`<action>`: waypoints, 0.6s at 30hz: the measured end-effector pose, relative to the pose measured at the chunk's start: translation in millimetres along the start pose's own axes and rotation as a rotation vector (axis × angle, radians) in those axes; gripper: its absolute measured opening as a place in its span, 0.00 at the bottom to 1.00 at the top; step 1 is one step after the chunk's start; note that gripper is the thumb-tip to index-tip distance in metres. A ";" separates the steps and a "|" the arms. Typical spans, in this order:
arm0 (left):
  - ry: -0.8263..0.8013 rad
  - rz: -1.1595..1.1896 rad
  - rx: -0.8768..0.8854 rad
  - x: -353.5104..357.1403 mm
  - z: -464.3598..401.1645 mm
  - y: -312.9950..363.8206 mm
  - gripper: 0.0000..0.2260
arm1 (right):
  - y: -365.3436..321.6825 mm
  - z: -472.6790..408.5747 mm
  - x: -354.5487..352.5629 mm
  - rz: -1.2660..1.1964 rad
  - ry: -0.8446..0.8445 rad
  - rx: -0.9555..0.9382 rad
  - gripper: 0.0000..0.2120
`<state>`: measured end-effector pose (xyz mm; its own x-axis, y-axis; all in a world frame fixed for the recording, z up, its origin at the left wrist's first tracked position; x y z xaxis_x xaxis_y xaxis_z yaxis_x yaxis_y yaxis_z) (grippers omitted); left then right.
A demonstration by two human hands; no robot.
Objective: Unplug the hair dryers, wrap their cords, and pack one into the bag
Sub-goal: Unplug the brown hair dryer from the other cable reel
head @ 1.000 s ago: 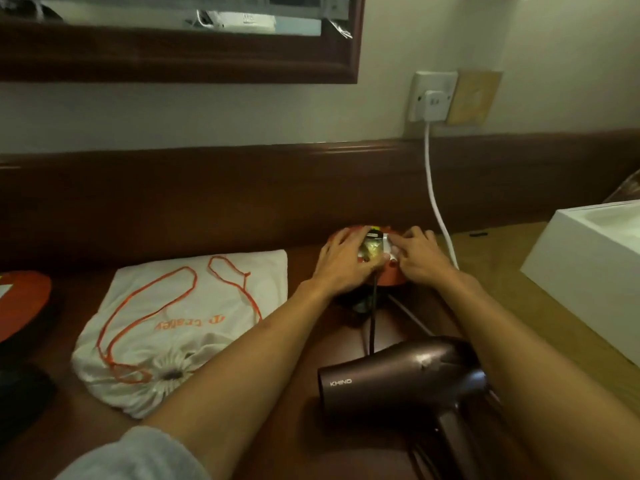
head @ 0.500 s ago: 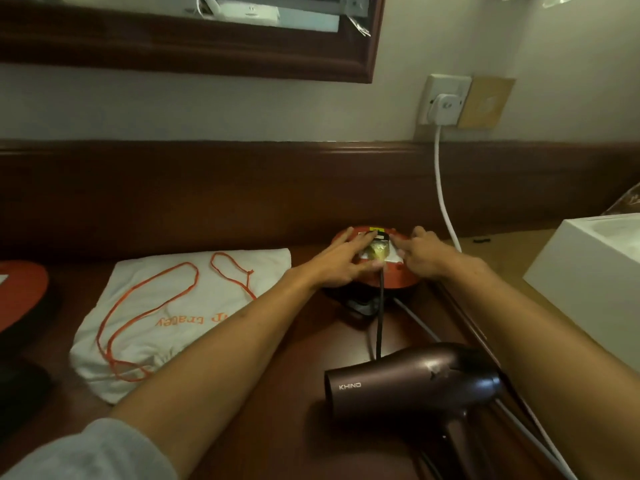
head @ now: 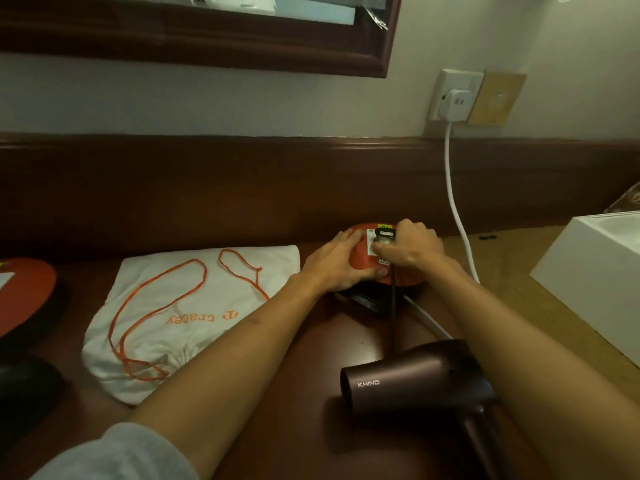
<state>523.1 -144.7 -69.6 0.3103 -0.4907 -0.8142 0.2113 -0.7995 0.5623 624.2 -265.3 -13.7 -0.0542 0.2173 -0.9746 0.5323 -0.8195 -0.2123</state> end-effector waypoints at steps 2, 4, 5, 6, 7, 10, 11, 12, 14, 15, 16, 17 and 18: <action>0.004 -0.022 0.001 -1.5 0.4 0.5 0.45 | -3.4 -1.0 -5.2 0.020 -0.024 0.000 0.30; -0.005 -0.076 -0.002 -3.2 0.4 3.1 0.45 | -4.4 -2.1 -11.6 0.040 -0.048 -0.018 0.30; -0.014 -0.119 -0.006 -3.7 0.3 5.0 0.45 | -5.6 -1.7 -14.1 0.055 -0.063 -0.031 0.30; -0.025 -0.165 -0.012 -4.4 0.2 7.0 0.45 | -7.2 -0.6 -15.4 0.064 -0.084 -0.040 0.29; -0.040 -0.202 -0.020 -5.9 -0.3 8.7 0.44 | -8.7 -0.3 -15.3 0.067 -0.112 -0.043 0.29; -0.068 -0.251 -0.039 -10.2 -3.8 11.7 0.44 | -8.7 1.6 -18.3 0.010 -0.149 -0.036 0.30; -0.075 -0.258 -0.044 -11.3 -4.1 12.7 0.45 | -4.9 0.6 -20.1 -0.053 -0.137 -0.013 0.30; -0.078 -0.260 -0.050 -11.8 -3.5 13.6 0.45 | 0.8 -0.2 -22.4 -0.142 -0.117 0.025 0.31; -0.054 -0.230 -0.072 -12.0 1.3 15.6 0.44 | 13.8 4.9 -26.8 -0.331 -0.036 0.095 0.32; -0.030 -0.181 -0.092 -12.9 5.0 16.9 0.43 | 19.3 9.3 -27.6 -0.385 0.020 0.103 0.31; 0.001 -0.097 -0.120 -13.9 10.4 18.0 0.42 | 23.4 15.0 -27.4 -0.408 0.078 0.084 0.30; 0.055 0.021 -0.154 -16.3 16.8 18.6 0.39 | 24.9 22.3 -27.7 -0.416 0.136 0.046 0.28; 0.130 0.154 -0.191 -20.2 24.2 17.4 0.36 | 24.4 29.5 -27.2 -0.440 0.181 0.001 0.26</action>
<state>498.1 -157.1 -46.9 0.4664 -0.5424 -0.6988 0.3201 -0.6330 0.7049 613.7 -306.8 5.5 -0.1257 0.6328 -0.7641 0.4911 -0.6295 -0.6021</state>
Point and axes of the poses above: each hand's wrist, its own z-axis away from the middle knuckle, its own x-axis out of the palm, y = z × x, the point moved 4 cm from there along -z, towards the middle knuckle, and after that the axes turned 4 degrees about y, right-handed, at the moved point
